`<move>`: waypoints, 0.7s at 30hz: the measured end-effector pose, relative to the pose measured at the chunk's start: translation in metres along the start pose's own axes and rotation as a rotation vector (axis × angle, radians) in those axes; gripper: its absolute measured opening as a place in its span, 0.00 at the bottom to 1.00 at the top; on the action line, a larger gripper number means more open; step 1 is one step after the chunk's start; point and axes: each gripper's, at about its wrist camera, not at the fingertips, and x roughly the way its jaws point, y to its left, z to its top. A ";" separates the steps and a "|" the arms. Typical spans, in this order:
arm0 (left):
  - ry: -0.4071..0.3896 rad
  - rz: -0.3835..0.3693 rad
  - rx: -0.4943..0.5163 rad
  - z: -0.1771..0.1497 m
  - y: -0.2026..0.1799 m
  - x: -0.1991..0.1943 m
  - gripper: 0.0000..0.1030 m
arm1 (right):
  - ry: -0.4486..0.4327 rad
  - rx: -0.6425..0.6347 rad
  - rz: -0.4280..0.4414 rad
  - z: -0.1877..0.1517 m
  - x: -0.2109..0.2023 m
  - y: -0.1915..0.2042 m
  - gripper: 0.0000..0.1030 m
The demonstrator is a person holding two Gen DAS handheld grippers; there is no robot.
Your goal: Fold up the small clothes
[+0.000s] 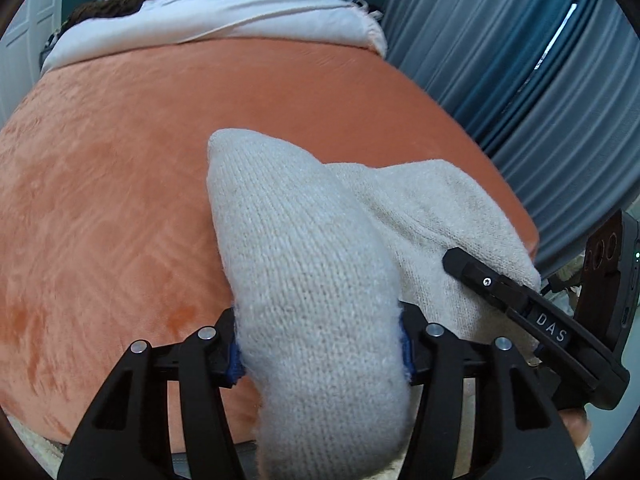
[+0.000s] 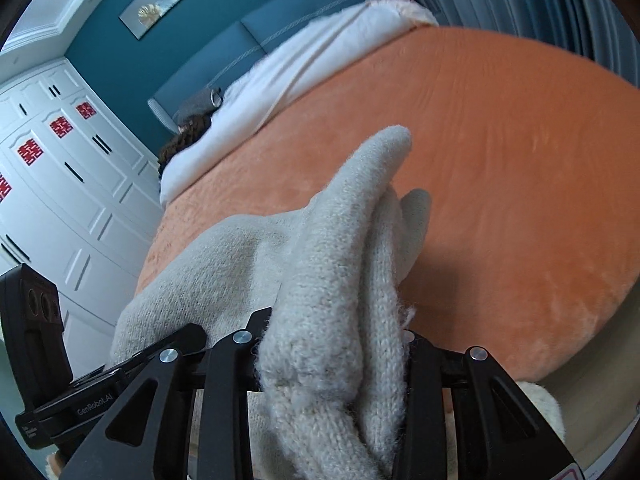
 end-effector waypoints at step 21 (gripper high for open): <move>-0.587 -0.049 0.208 0.040 -0.004 -0.254 0.53 | -0.484 -0.299 0.255 0.051 -0.156 0.169 0.32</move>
